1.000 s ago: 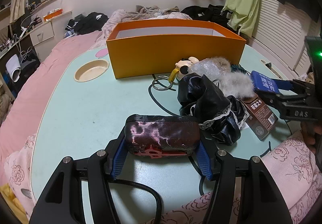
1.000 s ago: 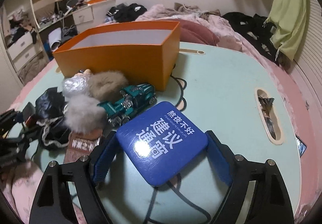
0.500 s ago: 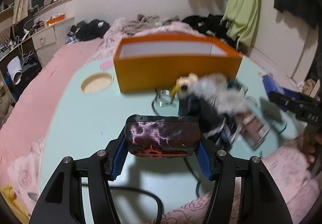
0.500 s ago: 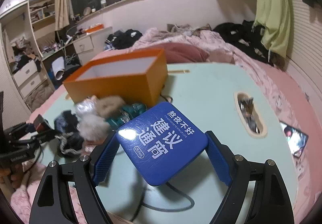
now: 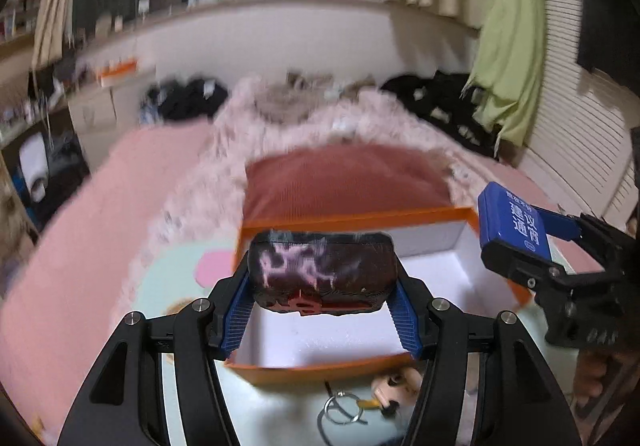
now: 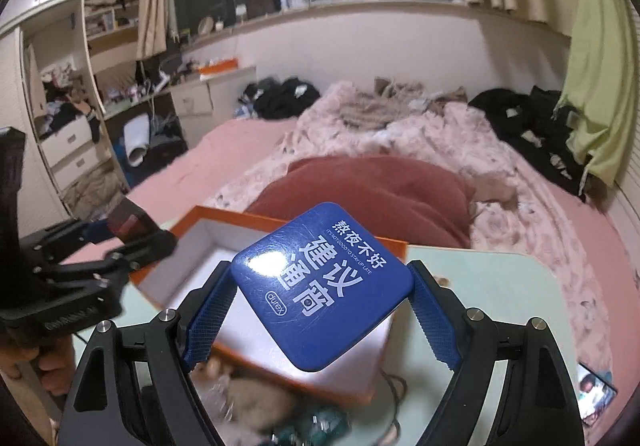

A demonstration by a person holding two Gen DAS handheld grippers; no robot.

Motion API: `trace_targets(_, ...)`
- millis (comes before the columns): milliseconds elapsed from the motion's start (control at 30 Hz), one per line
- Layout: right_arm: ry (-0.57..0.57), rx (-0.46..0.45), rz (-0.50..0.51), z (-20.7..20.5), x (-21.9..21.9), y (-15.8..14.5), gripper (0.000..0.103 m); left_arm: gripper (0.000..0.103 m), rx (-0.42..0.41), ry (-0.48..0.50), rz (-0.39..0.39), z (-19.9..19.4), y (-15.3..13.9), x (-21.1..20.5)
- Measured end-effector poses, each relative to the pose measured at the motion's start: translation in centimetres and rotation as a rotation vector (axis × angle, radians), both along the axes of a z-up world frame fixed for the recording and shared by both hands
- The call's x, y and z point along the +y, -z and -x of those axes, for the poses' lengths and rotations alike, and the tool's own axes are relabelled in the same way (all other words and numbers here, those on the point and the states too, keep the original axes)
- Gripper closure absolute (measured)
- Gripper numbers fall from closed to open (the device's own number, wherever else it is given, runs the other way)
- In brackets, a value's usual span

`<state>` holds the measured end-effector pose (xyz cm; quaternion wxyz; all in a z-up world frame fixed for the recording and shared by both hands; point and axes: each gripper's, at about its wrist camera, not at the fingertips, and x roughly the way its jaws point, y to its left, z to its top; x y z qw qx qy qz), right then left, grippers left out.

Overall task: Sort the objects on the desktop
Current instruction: 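Lower the pouch into the orange box with the left gripper while the right drops the blue tin in, then withdraw both open grippers from the orange box back over the table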

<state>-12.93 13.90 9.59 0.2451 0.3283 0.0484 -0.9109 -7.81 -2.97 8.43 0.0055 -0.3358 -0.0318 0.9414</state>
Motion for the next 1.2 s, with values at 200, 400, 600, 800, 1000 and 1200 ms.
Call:
trace_targets(200, -0.037, -0.002, -0.146, -0.6, -2.6, 3.1, 0.016, 0.027, -0.118, -0.005, -0.025, 1.2, 3.6, -0.3)
trace_targets(400, -0.040, 0.001, -0.123, -0.6, -1.9, 3.5, 0.015, 0.026, -0.108, -0.008, 0.024, 0.6, 3.8, 0.6)
trace_targets(600, -0.023, 0.016, -0.072, -1.1, -1.0, 2.5, 0.015, 0.026, -0.066, 0.008, 0.002, 0.0, 2.9, 0.1)
trace_targets(800, -0.031, 0.058, 0.050, -4.4, 1.3, -0.3, 0.012, 0.026, 0.020, 0.040, -0.049, -3.2, -0.1, -0.4)
trace_targets(1000, -0.043, 0.050, 0.020, -10.3, 4.5, 0.5, 0.010, 0.021, 0.010, 0.115, -0.027, -9.7, 0.6, -0.3)
trace_targets(1200, 0.030, -0.032, -0.032, -13.7, 7.9, 4.4, 0.010, 0.021, -0.127, 0.133, 0.034, -13.3, 5.9, 0.6)
